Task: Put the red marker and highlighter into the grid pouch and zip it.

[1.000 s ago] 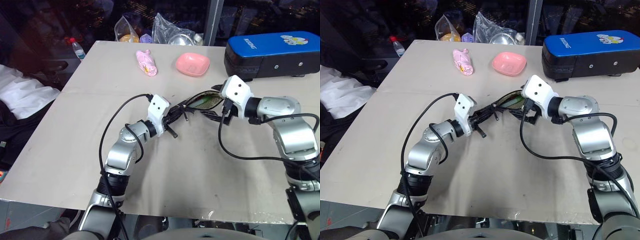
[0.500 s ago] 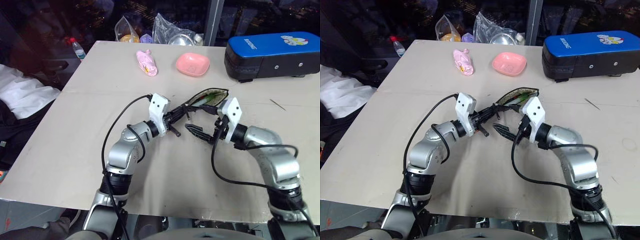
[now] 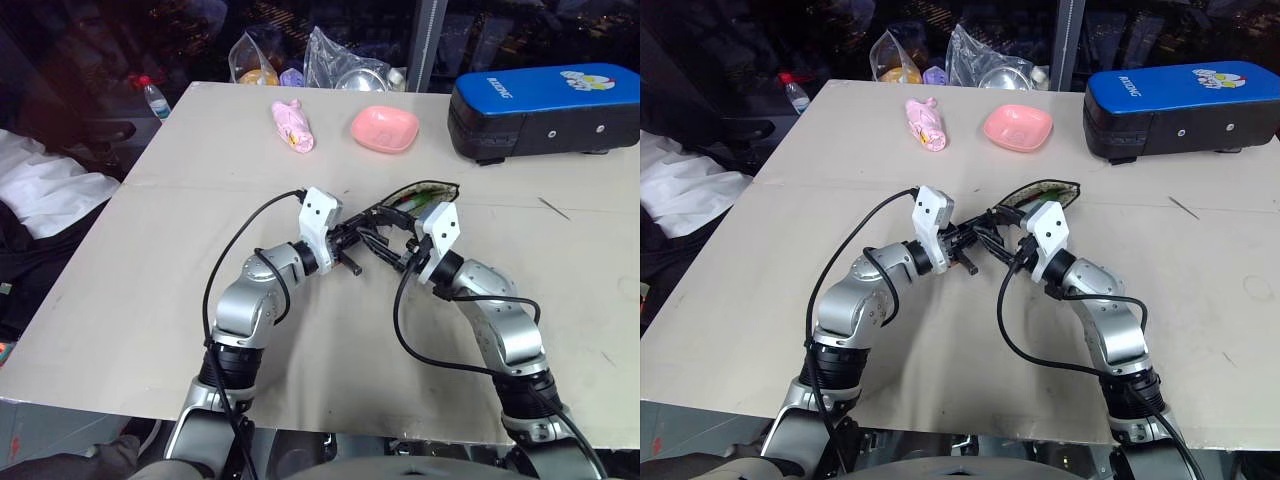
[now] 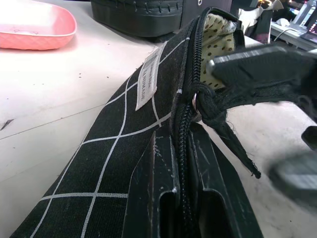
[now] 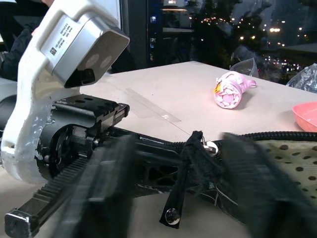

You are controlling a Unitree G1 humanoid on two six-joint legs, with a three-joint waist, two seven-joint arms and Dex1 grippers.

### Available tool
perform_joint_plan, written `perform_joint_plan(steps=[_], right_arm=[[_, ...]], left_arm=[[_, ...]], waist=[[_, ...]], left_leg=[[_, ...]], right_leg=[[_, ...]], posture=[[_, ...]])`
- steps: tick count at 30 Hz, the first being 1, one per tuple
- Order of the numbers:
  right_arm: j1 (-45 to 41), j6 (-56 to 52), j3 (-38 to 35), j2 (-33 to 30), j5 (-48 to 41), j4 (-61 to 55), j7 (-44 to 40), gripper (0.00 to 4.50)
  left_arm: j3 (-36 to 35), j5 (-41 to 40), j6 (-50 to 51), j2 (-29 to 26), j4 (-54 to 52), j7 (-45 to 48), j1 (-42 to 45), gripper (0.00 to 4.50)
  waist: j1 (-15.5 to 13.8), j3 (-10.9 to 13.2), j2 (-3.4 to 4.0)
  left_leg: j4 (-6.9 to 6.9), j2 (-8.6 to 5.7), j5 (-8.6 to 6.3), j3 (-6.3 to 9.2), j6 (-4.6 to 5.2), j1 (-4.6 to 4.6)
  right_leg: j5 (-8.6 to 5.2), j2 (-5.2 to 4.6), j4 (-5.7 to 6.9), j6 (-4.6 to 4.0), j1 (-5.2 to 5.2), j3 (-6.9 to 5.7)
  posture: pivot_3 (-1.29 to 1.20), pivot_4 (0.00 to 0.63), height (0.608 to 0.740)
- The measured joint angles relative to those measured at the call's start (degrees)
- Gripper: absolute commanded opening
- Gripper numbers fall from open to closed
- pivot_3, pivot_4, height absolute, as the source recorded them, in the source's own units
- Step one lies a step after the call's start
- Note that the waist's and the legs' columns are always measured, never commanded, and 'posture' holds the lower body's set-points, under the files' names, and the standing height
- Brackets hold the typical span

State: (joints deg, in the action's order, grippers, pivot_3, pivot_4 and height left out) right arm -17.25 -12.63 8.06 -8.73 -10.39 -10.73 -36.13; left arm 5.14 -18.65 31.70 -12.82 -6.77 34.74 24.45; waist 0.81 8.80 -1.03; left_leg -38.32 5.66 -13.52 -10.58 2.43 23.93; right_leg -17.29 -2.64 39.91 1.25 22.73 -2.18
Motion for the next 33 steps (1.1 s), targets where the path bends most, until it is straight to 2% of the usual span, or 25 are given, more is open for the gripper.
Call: perform_joint_plan(steps=[1, 3, 17, 22, 33], right_arm=[[-0.25, 0.4, -0.02, -0.16, 0.18, 0.68, 0.37, 0.68], [-0.55, 0.65, 0.02, -0.27, 0.3, 0.97, 0.57, 0.03], [-2.21, 4.09, 0.81, -1.53, 1.95, 3.33, 2.05, 0.03], [-3.12, 8.56, -1.99, -2.0, 2.24, 4.5, 4.52, 0.03], [-3.62, 14.17, -2.4, -2.04, 4.61, 7.55, 9.7, 0.03]], left_arm=[[0.01, 0.01, 0.0, -0.02, 0.0, -0.01, 0.0, 0.0], [0.03, 0.02, 0.0, -0.02, 0.0, -0.02, 0.0, 0.0], [0.18, 0.08, 0.0, -0.24, -0.17, -0.2, -0.01, 0.0], [0.18, 0.07, -0.06, -0.32, -0.62, -0.2, -0.05, 0.0], [0.49, 0.07, -0.38, -0.31, -0.88, -0.24, -0.05, 0.0]], waist=[[0.0, 0.0, 0.0], [0.0, 0.0, 0.0], [0.01, 0.0, 0.0], [0.0, 0.0, 0.0], [0.01, 0.0, 0.0]], left_leg=[[0.0, 0.0, 0.0, 0.0, 0.0, 0.0], [0.0, 0.01, 0.0, 0.0, 0.0, 0.0], [0.0, 0.03, 0.0, 0.0, 0.0, 0.0], [0.0, 0.04, 0.0, -0.01, 0.0, 0.0], [0.01, 0.06, 0.0, -0.01, 0.0, 0.0]], right_leg=[[0.0, 0.0, 0.0, 0.0, 0.0, 0.0], [0.0, 0.0, 0.0, 0.0, 0.0, 0.0], [0.0, 0.0, 0.0, 0.0, 0.0, 0.01], [0.0, 0.0, -0.01, 0.0, 0.0, 0.01], [0.0, 0.0, -0.01, 0.0, 0.0, 0.02]], posture=[[0.0, 0.15, 0.725], [0.0, 0.15, 0.725], [0.0, 0.15, 0.725], [0.0, 0.15, 0.725], [0.0, 0.15, 0.725]])
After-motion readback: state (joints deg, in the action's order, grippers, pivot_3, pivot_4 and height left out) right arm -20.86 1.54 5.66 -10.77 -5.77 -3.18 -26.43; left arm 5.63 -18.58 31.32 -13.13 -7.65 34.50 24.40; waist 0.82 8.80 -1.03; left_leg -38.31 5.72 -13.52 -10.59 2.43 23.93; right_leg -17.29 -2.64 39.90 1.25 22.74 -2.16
